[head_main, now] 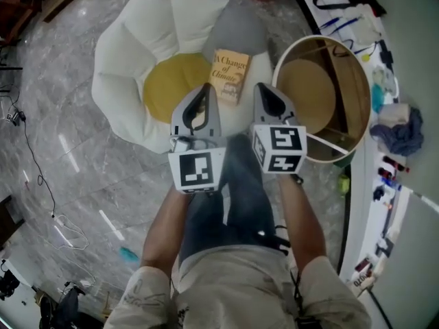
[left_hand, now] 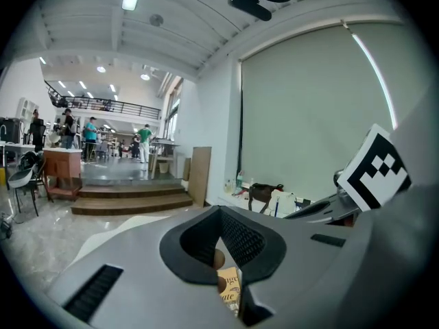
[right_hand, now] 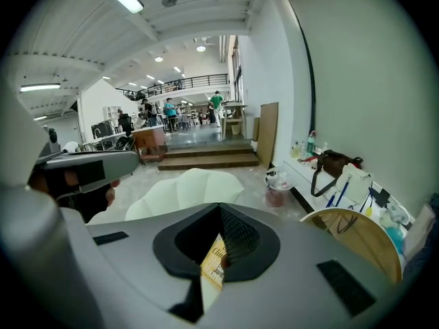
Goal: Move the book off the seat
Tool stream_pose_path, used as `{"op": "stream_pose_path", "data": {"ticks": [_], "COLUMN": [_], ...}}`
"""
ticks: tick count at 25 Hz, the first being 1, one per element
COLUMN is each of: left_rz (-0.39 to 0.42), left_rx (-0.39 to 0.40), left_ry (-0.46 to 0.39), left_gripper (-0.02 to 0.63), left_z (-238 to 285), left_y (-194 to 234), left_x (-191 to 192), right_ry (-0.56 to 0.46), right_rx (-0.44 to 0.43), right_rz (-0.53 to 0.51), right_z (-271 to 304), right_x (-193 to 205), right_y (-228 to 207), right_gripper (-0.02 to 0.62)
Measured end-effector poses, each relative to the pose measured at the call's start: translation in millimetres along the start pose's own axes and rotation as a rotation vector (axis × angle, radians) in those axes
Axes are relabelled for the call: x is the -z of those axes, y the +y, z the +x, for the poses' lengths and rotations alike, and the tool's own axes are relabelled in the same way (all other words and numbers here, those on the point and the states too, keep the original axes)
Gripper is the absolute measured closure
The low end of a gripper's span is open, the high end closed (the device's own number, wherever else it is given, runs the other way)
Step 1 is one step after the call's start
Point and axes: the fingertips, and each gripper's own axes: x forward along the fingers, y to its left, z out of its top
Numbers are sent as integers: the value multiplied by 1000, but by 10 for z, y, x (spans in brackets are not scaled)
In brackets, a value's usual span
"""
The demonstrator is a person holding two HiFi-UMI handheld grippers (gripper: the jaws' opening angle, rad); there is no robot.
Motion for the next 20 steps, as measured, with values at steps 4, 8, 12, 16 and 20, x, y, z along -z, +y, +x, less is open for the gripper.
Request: {"op": "stream_pose_path", "data": {"ticks": [4, 8, 12, 16, 20], "left_rz": [4, 28, 66, 56, 91], "left_rx": [1, 1, 5, 0, 7], "left_ry": [12, 2, 4, 14, -14], "left_gripper": [604, 604, 604, 604, 604], "left_z": [300, 599, 863, 1118, 1322], "left_y": [-32, -27, -55, -59, -86], "left_x": [377, 712, 1031, 1330, 1485], "right_ry": [57, 113, 166, 207, 239], "right_rx": [2, 1, -2, 2, 8], "right_rz": [26, 55, 52, 53, 65], "right_z": [402, 813, 1163, 1478, 1716], "right_x": [386, 757, 1063, 1301, 1505], "right_y": [-168, -296, -379, -483, -581], "right_gripper": [597, 597, 597, 597, 597]}}
